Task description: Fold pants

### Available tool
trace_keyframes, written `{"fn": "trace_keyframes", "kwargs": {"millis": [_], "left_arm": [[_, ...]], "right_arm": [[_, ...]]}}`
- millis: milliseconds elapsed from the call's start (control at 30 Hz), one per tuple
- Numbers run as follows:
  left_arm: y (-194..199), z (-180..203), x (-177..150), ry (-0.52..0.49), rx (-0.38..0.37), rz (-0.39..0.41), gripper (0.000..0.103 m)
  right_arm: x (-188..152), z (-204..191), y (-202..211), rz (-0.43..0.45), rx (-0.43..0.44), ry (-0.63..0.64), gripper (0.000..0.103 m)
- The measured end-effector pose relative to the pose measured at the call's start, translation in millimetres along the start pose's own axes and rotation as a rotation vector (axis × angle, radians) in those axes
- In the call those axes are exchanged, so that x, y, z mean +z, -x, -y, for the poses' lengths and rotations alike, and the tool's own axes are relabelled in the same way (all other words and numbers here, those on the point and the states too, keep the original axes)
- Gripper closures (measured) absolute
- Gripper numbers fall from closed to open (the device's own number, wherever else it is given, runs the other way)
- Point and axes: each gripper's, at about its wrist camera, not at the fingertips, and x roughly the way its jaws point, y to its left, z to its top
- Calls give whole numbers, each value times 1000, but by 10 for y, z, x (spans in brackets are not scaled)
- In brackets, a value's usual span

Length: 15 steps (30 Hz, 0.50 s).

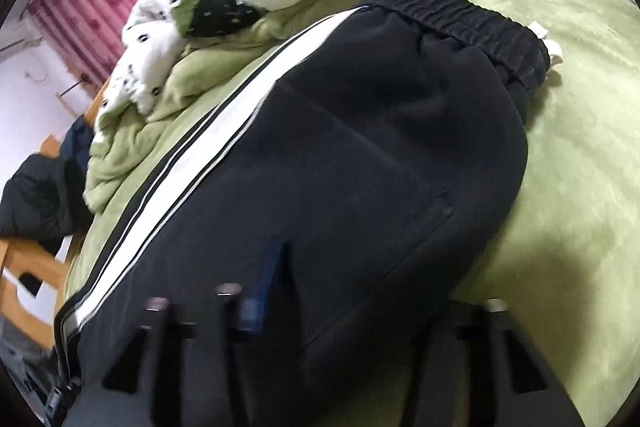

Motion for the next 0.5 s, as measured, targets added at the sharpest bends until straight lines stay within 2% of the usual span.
{"fn": "trace_keyframes", "kwargs": {"millis": [33,100,200,333,500], "left_arm": [[4,4,7,-16,19,5,70],[48,11,6,-52,27,12,84],[198,-36,-6,-65,-4,16,89],[511,-33,-114,-84,-31,9,90],[857,53,-469,-137,-55,-23,90]], "right_arm": [[19,37,-4,-5,15,-9,81],[42,65,11,-4,42,-24,85],[63,23,148,9,49,-4,88],[104,62,477,1,89,-28,91],[102,125,1065,18,34,50,92]]}}
